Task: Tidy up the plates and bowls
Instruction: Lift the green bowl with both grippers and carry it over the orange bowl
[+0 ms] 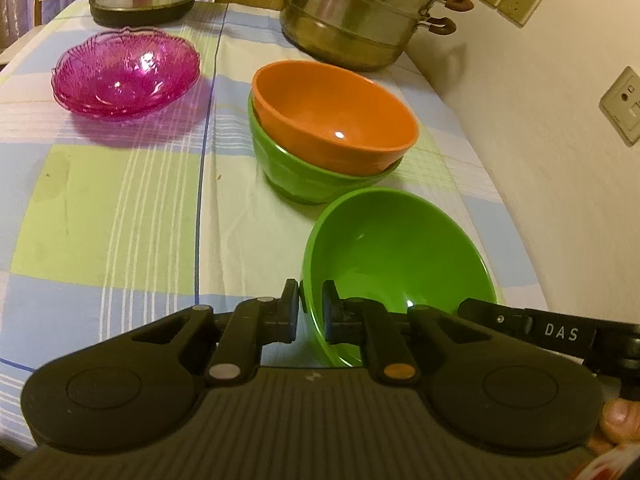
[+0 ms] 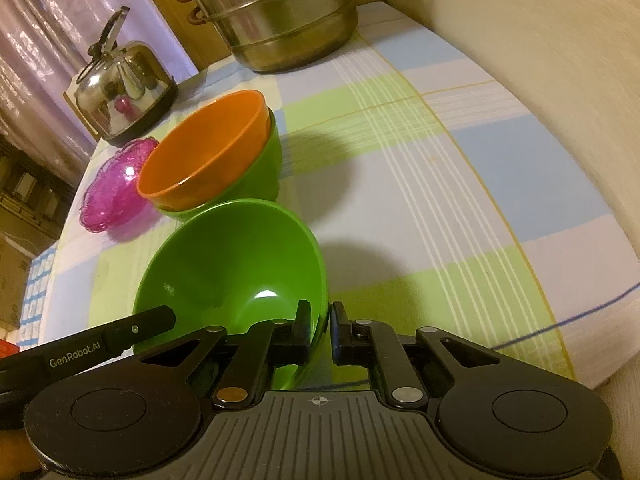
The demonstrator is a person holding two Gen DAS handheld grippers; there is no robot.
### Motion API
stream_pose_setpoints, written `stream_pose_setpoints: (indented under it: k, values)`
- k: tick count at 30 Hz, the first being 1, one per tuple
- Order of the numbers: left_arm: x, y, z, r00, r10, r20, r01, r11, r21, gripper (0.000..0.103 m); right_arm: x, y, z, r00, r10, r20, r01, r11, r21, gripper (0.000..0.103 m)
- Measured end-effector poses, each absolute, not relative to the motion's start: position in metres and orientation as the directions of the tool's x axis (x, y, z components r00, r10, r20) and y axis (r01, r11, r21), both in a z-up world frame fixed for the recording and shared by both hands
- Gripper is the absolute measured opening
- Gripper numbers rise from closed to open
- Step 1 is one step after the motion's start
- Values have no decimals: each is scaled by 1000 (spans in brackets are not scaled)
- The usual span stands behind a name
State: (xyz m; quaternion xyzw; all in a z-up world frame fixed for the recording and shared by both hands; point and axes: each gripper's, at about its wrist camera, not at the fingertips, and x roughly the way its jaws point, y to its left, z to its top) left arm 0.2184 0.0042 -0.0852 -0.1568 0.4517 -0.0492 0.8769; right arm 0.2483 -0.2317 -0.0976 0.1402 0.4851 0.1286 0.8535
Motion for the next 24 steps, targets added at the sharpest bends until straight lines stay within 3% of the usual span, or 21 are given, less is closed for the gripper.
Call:
stream_pose_setpoints:
  k: [12,24]
  values:
    - [211,1,-39,633,-236,-737,-35,942,-333,10,233,-236,-48,562,354,-748,-89,924,371,10]
    - [248,6,11,702,-224,-676,-27,940,-340,10,270,-228,11,641,365,-675,-136,920,368,9]
